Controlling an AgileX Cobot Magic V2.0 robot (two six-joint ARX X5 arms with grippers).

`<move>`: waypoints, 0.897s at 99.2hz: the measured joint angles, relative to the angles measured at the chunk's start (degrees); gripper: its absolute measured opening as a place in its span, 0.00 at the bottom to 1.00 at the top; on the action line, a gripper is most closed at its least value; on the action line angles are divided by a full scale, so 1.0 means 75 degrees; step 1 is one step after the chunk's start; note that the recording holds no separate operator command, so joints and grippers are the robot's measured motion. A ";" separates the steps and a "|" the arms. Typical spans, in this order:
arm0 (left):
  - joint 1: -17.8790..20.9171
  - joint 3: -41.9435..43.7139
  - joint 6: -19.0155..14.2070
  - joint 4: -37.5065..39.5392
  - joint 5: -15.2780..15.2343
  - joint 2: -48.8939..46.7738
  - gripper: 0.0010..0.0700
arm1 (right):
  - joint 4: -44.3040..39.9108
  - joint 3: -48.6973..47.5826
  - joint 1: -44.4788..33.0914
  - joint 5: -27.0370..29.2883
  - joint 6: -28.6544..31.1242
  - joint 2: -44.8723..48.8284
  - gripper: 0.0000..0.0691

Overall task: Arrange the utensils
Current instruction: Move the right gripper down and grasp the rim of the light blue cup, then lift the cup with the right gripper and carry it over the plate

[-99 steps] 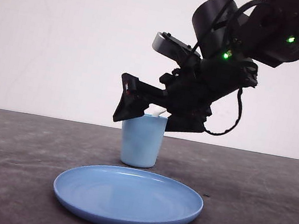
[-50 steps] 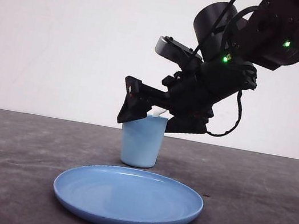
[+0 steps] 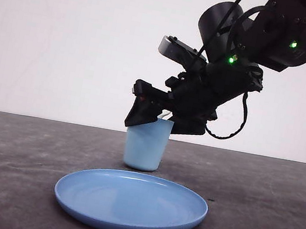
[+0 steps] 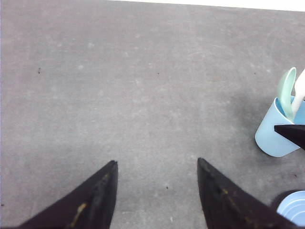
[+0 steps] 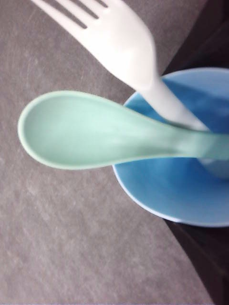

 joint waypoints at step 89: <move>0.0000 0.0000 0.0000 0.0003 -0.0061 0.0000 0.45 | -0.3276 -0.1343 0.1754 0.1311 0.0114 -0.4905 0.66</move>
